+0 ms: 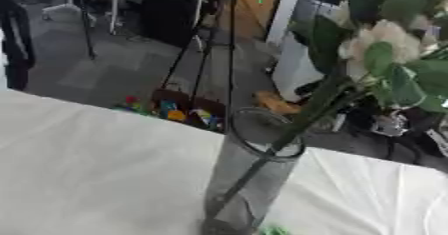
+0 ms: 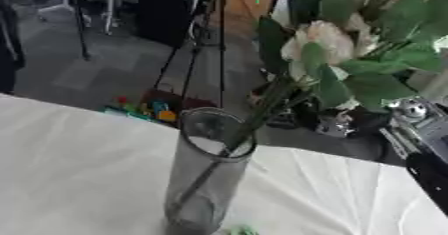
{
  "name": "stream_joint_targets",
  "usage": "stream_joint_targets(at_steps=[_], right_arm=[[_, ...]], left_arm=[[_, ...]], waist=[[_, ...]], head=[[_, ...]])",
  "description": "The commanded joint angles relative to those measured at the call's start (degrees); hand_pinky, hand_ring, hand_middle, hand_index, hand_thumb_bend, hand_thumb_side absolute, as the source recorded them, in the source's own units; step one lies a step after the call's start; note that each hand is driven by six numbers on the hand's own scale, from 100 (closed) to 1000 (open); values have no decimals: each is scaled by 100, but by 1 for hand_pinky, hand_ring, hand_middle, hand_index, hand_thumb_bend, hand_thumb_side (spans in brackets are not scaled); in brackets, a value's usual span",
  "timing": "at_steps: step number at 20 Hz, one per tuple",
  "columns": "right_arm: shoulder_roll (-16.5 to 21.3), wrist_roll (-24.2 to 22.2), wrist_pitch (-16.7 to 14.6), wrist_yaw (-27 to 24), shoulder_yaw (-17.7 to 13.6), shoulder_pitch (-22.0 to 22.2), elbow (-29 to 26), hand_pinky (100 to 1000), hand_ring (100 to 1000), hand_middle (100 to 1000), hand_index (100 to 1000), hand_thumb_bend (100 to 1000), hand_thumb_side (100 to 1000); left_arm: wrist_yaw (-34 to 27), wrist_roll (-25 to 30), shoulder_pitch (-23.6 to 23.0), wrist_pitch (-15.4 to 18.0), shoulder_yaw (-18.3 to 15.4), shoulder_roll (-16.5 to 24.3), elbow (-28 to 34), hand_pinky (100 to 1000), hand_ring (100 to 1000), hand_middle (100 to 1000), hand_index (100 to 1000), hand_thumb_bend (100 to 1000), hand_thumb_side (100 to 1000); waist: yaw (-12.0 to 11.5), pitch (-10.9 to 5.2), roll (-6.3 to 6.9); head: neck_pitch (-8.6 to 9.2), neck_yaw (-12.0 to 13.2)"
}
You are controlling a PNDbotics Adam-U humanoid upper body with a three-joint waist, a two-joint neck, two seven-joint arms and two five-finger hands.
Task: Arrange flowers into the vase.
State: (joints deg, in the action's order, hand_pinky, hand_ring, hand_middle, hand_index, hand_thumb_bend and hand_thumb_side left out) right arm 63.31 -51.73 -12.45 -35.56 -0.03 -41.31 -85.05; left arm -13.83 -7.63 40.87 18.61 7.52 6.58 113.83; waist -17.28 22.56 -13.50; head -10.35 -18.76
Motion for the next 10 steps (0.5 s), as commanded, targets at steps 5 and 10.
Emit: stream_joint_targets(at_steps=[5,10], right_arm=[[297,-23,-324,496,-106,120,40,1000,1000,1000,1000,259,380],[297,-23,-516,581,-140,239,100,1000,1000,1000,1000,263,395]], left_arm=[[-16,3,76,-21,12,18,76,736,838,733,899,227,1000],[-9,4,74,-24,14,27,76,737,838,734,899,225,1000]], waist=[[39,-97,55],[54,-86,55]], head=[[107,31],[113,57]])
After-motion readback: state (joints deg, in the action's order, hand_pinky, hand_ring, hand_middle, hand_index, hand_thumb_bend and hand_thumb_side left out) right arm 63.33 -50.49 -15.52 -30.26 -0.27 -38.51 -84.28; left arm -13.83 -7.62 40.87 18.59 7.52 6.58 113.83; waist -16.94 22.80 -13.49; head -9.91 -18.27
